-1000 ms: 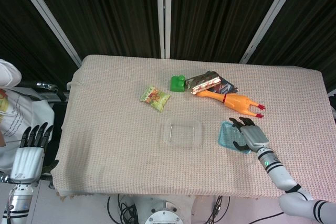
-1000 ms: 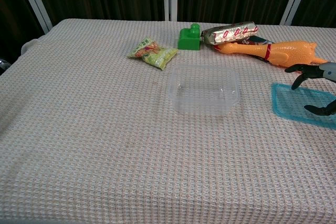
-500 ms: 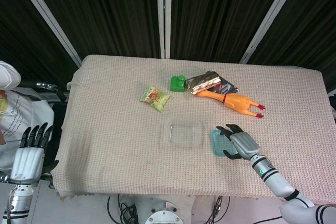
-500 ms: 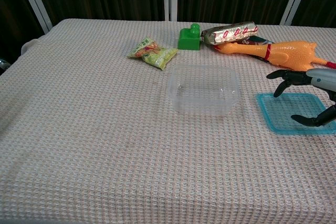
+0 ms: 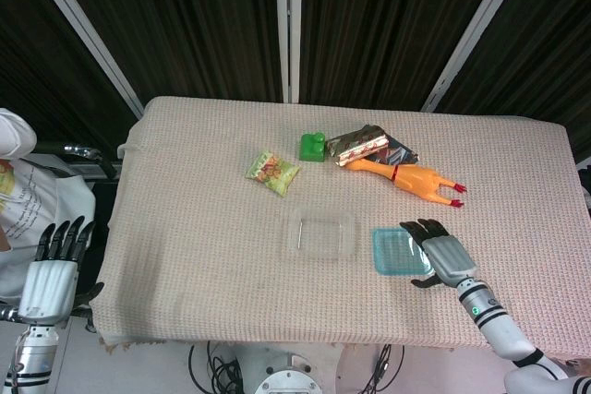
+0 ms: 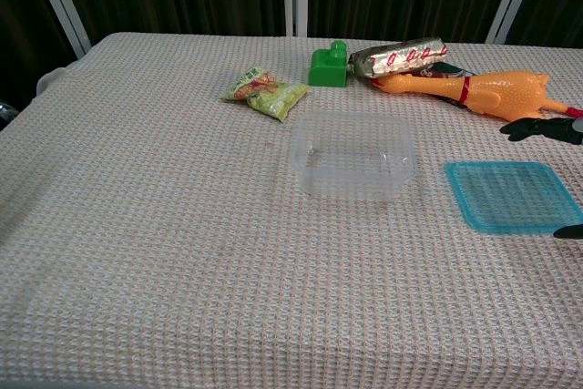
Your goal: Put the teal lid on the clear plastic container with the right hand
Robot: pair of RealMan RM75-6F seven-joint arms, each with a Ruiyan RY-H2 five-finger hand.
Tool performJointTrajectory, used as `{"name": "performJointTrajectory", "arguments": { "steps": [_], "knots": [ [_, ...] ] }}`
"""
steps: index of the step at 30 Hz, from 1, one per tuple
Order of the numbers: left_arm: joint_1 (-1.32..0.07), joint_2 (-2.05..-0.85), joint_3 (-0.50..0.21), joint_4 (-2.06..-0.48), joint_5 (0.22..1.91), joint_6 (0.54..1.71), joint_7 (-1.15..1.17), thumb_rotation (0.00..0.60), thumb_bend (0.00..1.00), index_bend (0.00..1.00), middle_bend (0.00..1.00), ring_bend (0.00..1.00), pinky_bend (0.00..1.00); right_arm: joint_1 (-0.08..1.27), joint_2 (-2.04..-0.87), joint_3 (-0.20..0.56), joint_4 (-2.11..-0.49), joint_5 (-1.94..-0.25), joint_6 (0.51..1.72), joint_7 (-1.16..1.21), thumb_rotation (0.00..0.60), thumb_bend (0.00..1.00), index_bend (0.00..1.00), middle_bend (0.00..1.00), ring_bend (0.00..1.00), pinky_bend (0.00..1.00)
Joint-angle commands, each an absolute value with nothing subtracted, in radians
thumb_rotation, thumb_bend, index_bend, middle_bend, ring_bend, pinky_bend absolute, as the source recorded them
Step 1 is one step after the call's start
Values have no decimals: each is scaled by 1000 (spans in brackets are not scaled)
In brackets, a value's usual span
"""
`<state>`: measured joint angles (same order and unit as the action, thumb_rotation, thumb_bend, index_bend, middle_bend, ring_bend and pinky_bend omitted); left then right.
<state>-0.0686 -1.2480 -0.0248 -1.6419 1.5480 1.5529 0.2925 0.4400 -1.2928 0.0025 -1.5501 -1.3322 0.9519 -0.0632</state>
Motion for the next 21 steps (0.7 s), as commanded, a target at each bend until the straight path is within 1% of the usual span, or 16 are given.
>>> {"name": "performJointTrajectory", "arguments": {
  "steps": [1,6,21],
  "knots": [
    [-66,-1247,-24,-1643,1548,1556,291,600,38,71,23,0,0,466,-1315,19,-1526,-1310,916,-83,600,0,0,100,0,0],
    [-60,-1243,-21,-1648,1550,1561,294,600,39,71,23,0,0,497,-1350,24,-1477,-1302,874,-104,600,1,0,139,0,0],
    [-59,-1239,-26,-1656,1540,1552,301,600,39,70,23,0,0,507,-1372,18,-1436,-1307,849,-47,600,2,0,144,0,0]
  ]
}}
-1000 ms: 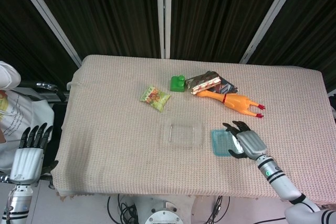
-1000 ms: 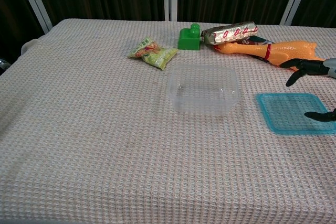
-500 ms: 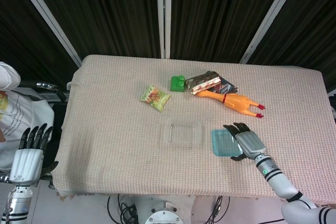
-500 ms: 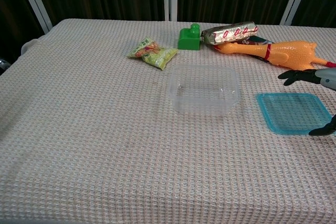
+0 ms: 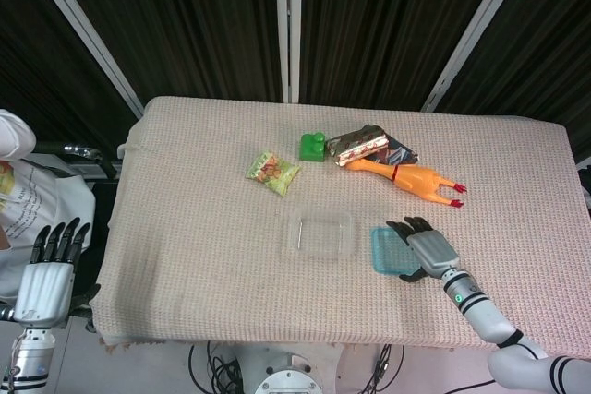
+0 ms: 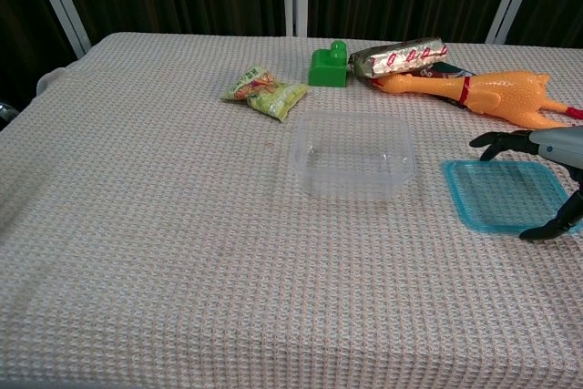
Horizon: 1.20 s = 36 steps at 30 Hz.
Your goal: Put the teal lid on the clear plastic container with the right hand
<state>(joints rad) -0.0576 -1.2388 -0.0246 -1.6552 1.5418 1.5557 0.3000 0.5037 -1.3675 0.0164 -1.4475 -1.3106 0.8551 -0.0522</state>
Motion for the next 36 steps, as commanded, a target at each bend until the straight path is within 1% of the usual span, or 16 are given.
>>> {"name": "performJointTrajectory", "arguments": {
  "steps": [1,4,8,10,12,16,19,22,27,30,36],
  "knots": [
    [-61,-1239,-26,-1656,1540,1550,302,600,38,70,23,0,0,509,-1374,20,-1431,-1304,843,-43,600,3,0,145,0,0],
    [-62,-1239,-26,-1657,1541,1548,304,600,39,70,23,0,0,520,-1384,25,-1411,-1300,825,-26,600,10,0,166,0,0],
    [-59,-1238,-26,-1658,1541,1553,303,600,39,70,23,0,0,516,-1375,29,-1428,-1319,846,0,600,55,0,330,0,0],
    [-58,-1237,-25,-1658,1540,1552,301,600,39,70,23,0,0,509,-1357,34,-1454,-1329,871,13,600,88,0,371,3,0],
    [-58,-1236,-25,-1657,1542,1551,300,600,39,70,23,0,0,501,-1335,43,-1490,-1336,900,17,600,112,0,385,5,0],
    [-59,-1235,-24,-1654,1548,1553,295,600,39,70,23,0,0,495,-1290,68,-1577,-1339,950,11,600,120,0,387,5,0],
    [-60,-1235,-24,-1652,1552,1553,291,600,39,70,23,0,0,511,-1257,97,-1655,-1306,947,-30,600,130,0,388,5,0],
    [-62,-1236,-24,-1650,1559,1554,288,600,39,70,23,0,0,549,-1245,135,-1739,-1220,924,-122,600,133,0,389,5,0],
    [-62,-1240,-24,-1637,1568,1560,273,600,39,70,23,0,0,640,-1275,194,-1859,-982,908,-310,600,184,0,391,5,0],
    [-60,-1239,-23,-1627,1567,1560,262,600,39,70,23,0,0,696,-1316,213,-1898,-865,938,-407,600,217,0,391,5,0],
    [-53,-1236,-23,-1608,1568,1572,232,600,39,70,23,0,0,812,-1432,241,-1924,-651,1039,-585,600,229,0,391,5,0]
  ]
}}
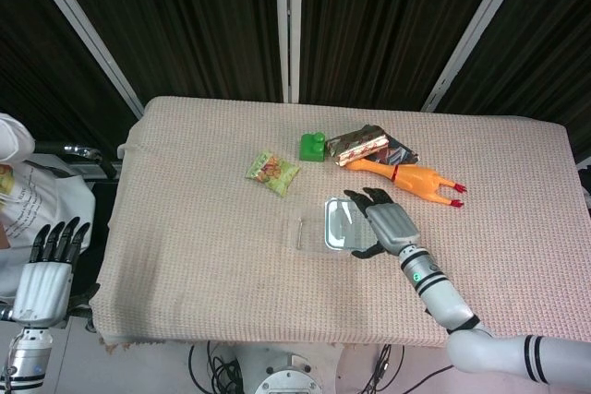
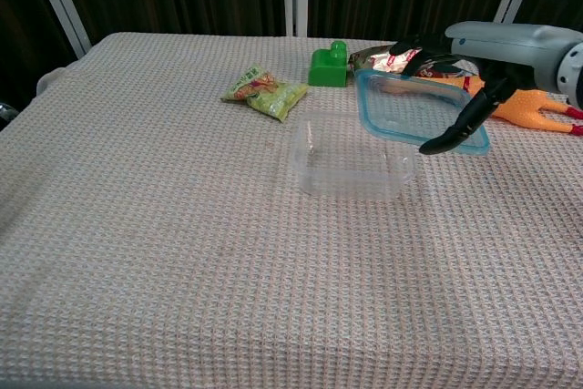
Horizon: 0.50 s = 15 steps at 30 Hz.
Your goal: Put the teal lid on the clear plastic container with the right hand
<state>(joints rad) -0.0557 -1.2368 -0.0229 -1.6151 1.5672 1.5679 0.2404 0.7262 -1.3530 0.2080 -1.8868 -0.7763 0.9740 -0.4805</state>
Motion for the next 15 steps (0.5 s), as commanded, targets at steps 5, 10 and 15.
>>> {"name": "performJointTrajectory", "arguments": {
  "steps": [5,10,15],
  "knots": [
    [-53,-1238,-23,-1591,1569,1571,211,600,39,70,23,0,0,887,-1520,263,-1929,-529,1127,-674,600,232,0,391,6,0],
    [-52,-1242,-23,-1573,1569,1573,189,600,39,70,23,0,0,924,-1577,261,-1913,-476,1183,-721,600,240,0,391,6,0],
    [-50,-1249,-22,-1555,1566,1571,168,600,39,70,23,0,0,943,-1621,255,-1882,-438,1220,-748,600,243,0,391,6,0]
  ]
}}
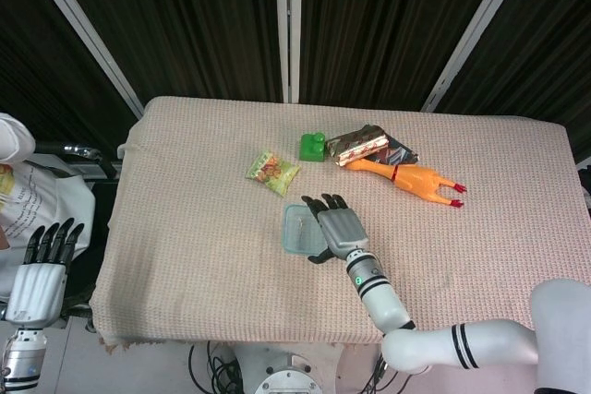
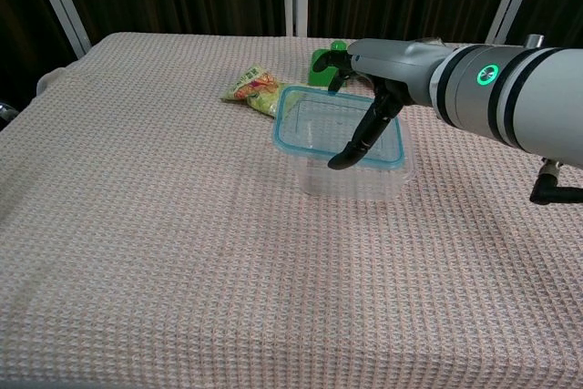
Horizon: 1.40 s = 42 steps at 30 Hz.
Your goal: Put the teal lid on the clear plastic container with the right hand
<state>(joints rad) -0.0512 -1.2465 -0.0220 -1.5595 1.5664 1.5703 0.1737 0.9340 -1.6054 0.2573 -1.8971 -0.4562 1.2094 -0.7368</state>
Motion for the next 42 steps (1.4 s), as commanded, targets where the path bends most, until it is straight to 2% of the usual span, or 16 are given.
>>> {"name": "performJointTrajectory", "arguments": {
  "steps": [1,42],
  "knots": [
    [-50,-1250,-22,-1552,1566,1572,165,600,39,70,23,0,0,945,-1626,255,-1876,-433,1223,-749,600,243,0,391,6,0],
    [-47,-1258,-25,-1548,1554,1567,167,600,39,70,23,0,0,943,-1638,224,-1792,-439,1163,-713,600,242,0,391,6,0]
  ]
}}
